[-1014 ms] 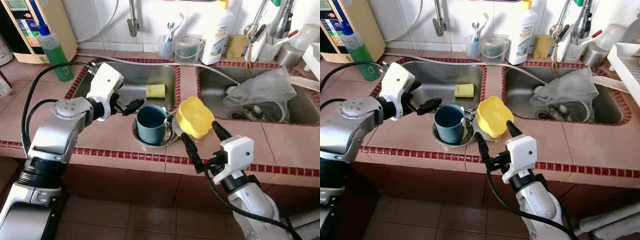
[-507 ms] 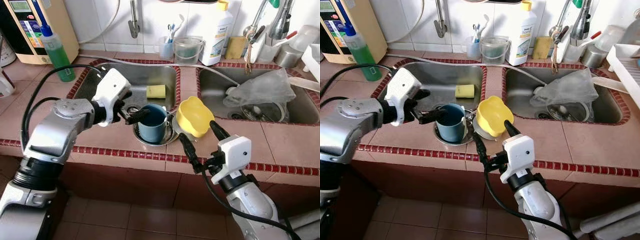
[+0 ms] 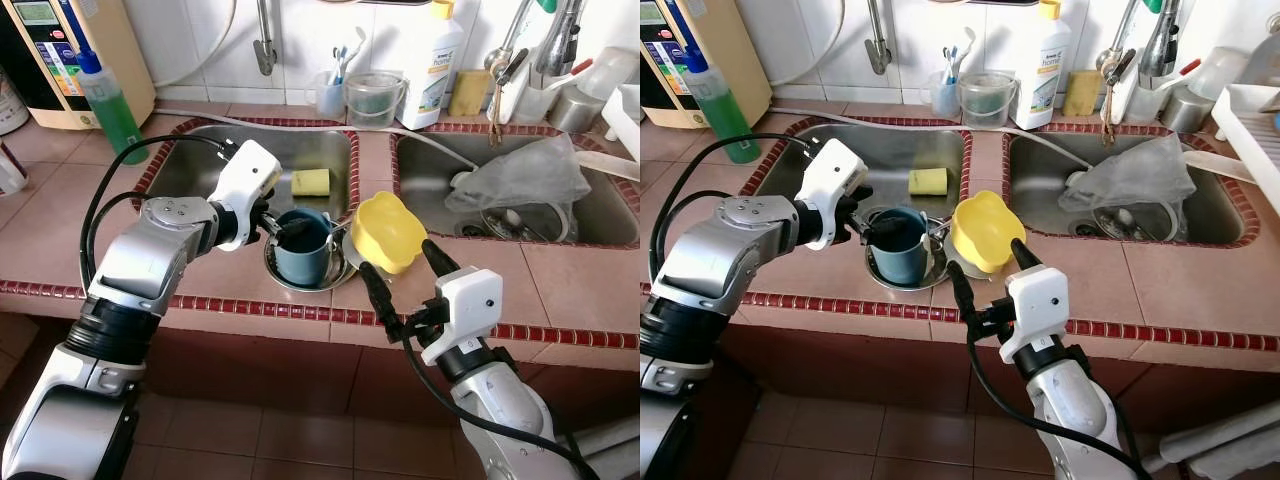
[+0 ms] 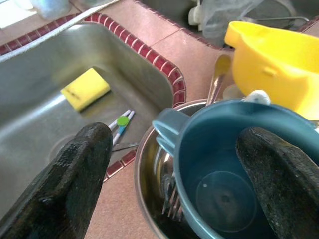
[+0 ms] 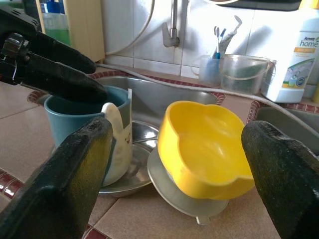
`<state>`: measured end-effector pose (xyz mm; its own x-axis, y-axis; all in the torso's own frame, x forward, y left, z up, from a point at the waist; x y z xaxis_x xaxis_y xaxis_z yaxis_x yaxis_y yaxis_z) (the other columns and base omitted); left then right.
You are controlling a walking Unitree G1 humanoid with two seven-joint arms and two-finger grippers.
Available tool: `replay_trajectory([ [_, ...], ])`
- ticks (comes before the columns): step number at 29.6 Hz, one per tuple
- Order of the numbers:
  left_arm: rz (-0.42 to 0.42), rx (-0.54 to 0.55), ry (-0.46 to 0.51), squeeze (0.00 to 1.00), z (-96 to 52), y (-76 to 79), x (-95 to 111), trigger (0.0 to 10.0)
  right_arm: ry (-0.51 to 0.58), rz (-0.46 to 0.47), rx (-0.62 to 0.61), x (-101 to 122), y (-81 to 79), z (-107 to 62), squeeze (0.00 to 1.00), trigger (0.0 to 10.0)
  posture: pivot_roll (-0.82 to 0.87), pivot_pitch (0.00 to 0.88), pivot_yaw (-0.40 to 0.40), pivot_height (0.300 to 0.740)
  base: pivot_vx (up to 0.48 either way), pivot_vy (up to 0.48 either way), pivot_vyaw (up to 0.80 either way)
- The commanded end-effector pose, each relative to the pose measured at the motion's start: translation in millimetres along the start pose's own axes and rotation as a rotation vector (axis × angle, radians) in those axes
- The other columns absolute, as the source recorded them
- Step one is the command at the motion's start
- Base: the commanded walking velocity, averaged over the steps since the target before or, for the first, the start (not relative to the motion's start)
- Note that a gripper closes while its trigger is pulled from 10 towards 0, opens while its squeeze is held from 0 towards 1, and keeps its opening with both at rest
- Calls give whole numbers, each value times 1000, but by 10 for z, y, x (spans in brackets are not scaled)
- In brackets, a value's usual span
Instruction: Kitchen organization
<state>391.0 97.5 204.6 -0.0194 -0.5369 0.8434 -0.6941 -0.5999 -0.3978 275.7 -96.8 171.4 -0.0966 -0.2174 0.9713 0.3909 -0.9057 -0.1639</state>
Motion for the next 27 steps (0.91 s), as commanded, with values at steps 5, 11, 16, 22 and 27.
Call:
replay_trajectory([
  [5,13,24,-54,0,25,-95,15,10000,21,-2,-12,73,-13,-14,0,10000,-159,114,77,740,0,0,0],
  [11,32,36,-122,0,36,-156,-50,10000,23,-1,-19,83,-14,-15,0,10000,-156,117,82,740,0,0,0],
  [16,64,26,-166,0,33,-148,-128,10000,24,2,-22,80,-25,-18,0,10000,-154,118,85,740,0,0,0],
  [22,76,-1,-181,0,28,-106,-152,4941,24,4,-26,79,-25,-16,0,10000,-151,120,87,740,0,0,0],
  [27,111,-29,-180,0,25,-74,-138,0,25,6,-27,77,-26,-10,0,10000,-148,120,90,740,0,0,0],
])
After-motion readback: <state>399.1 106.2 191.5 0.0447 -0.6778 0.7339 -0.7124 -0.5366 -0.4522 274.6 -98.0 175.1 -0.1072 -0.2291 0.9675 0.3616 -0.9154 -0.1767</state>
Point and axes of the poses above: a point about 5 cm out from each wrist's last joint towards the gripper, its own z axis pointing out of the wrist towards the gripper, its own x axis along the axis of the wrist's last joint, y = z × x, the point moved 5 cm from there along z, pointing out of the wrist towards the gripper, and after that the axes turned 14 degrees about z, right-handed, at the moved point
